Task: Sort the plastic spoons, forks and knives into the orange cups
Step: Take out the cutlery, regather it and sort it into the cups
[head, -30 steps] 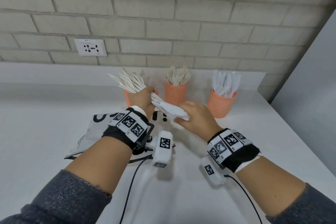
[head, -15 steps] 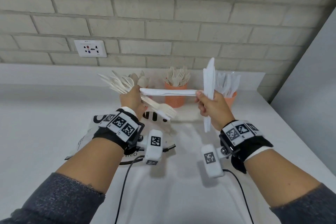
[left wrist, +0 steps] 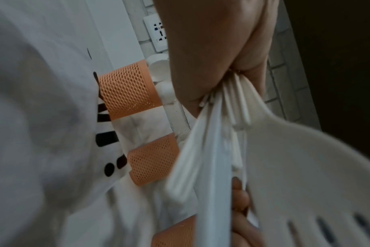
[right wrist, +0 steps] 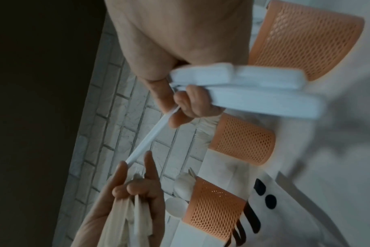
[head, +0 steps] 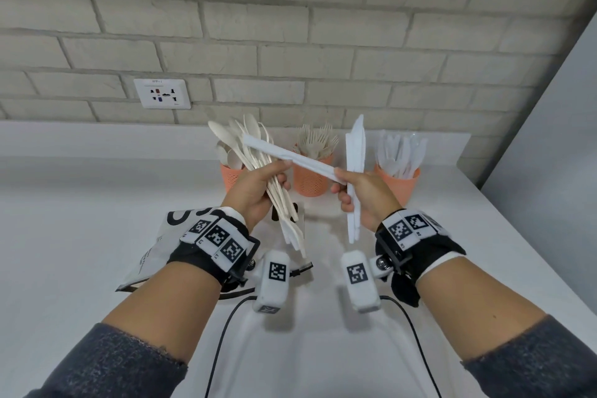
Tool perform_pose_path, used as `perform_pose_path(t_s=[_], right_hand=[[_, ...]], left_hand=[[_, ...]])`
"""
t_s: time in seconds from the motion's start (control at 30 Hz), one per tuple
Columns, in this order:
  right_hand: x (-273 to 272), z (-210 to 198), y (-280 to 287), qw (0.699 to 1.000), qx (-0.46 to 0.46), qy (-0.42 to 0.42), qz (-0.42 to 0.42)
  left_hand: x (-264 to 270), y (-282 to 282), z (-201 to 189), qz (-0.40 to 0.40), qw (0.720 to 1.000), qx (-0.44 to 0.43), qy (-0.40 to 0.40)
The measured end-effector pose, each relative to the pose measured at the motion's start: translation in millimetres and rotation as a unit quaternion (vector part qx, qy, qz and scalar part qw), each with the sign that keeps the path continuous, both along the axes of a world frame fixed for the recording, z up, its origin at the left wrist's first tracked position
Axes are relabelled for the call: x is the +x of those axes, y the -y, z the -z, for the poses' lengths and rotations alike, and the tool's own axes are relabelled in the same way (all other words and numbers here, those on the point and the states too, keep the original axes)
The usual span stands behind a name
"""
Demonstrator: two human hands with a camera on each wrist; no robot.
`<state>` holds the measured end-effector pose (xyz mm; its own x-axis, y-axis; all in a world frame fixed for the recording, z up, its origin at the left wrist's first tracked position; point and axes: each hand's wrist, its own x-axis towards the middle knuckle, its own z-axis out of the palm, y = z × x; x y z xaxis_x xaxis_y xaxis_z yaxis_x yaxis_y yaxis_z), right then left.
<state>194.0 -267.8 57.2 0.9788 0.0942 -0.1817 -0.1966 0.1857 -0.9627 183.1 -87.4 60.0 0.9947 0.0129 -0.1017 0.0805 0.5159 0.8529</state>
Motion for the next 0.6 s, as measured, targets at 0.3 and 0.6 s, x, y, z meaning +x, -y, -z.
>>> perform_pose_path(t_s=[0.3,0.6], right_hand=[[-13.4,0.7,-10.7,0.960,-0.235,0.088,-0.126],[-14.9,-2.7,-19.5,0.950,-0.217,0.195,-0.107]], left_hand=[[-0.1,-1.1,-3.2,-0.012,0.999,0.049,0.006],[-4.4,6.0,-4.3,0.017,0.996,0.085,-0.007]])
